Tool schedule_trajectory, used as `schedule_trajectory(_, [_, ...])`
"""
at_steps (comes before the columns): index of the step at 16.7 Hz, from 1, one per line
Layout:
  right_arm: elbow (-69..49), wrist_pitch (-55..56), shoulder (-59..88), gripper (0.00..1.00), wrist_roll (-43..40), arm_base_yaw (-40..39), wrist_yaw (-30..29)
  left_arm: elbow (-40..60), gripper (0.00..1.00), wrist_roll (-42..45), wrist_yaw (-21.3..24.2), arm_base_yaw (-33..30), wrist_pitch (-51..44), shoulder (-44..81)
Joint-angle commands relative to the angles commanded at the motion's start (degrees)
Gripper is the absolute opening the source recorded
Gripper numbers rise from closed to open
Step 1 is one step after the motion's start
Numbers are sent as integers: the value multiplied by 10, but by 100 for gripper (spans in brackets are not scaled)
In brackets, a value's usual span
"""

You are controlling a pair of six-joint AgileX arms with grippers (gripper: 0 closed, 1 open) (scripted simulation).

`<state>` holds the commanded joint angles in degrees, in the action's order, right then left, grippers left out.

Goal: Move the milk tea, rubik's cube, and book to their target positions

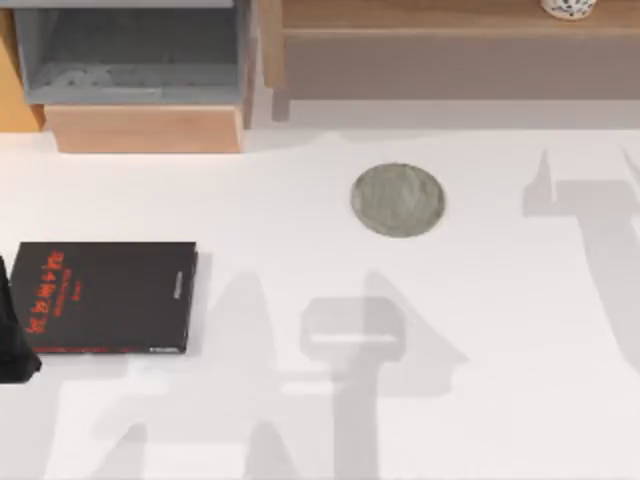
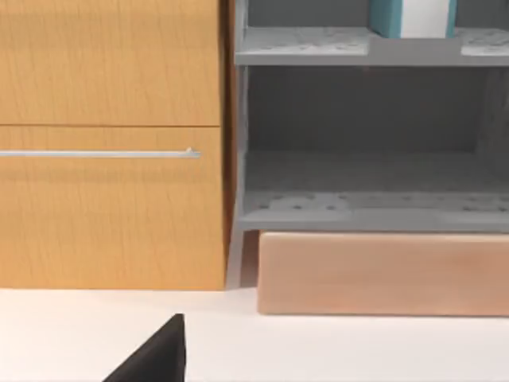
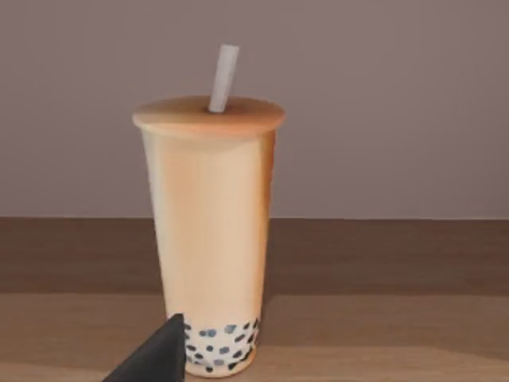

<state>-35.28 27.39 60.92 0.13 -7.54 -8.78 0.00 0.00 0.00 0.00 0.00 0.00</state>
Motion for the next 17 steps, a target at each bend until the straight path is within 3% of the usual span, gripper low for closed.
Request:
schedule_trajectory(8, [-194,151,364,100,1,-42,-48,0,100,0,0,0,0,0])
schedule_trajectory(17, [-224,173,417,100,1,-45,-55,0,100,0,0,0,0,0])
